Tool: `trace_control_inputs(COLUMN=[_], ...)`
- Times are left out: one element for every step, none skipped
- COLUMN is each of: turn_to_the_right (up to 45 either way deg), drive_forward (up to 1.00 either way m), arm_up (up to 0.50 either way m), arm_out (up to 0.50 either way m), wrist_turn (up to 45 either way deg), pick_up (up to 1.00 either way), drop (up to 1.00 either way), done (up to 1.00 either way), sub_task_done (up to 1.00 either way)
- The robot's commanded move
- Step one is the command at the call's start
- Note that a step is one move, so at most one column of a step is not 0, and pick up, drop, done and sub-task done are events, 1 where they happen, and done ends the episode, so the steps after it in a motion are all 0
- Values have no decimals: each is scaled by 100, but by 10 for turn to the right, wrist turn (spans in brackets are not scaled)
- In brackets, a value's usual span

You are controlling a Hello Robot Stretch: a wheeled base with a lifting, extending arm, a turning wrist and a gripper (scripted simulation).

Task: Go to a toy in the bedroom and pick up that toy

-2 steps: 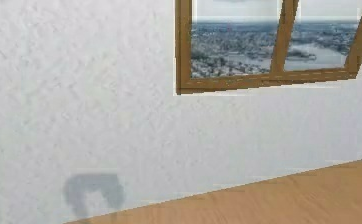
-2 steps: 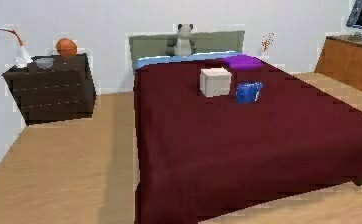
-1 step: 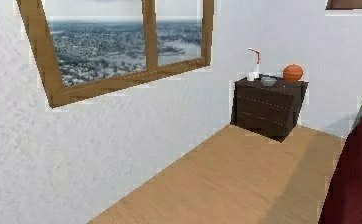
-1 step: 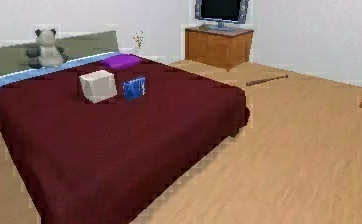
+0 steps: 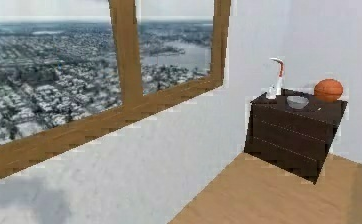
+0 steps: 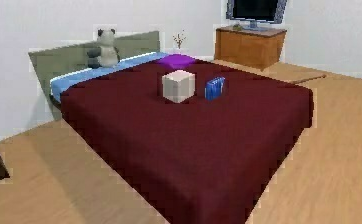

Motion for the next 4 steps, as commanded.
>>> trace_control_inputs(turn_to_the_right=[420, 0, 0, -270], drive_forward=[0, 100, 50, 0], arm_up=[0, 0, 0, 0], arm_out=[0, 0, 0, 0], wrist_turn=[0, 0, 0, 0], pick_up=[0, 0, 0, 0], drop=[0, 0, 0, 0], done=[0, 0, 0, 0], sub_task_done=[0, 0, 0, 0])
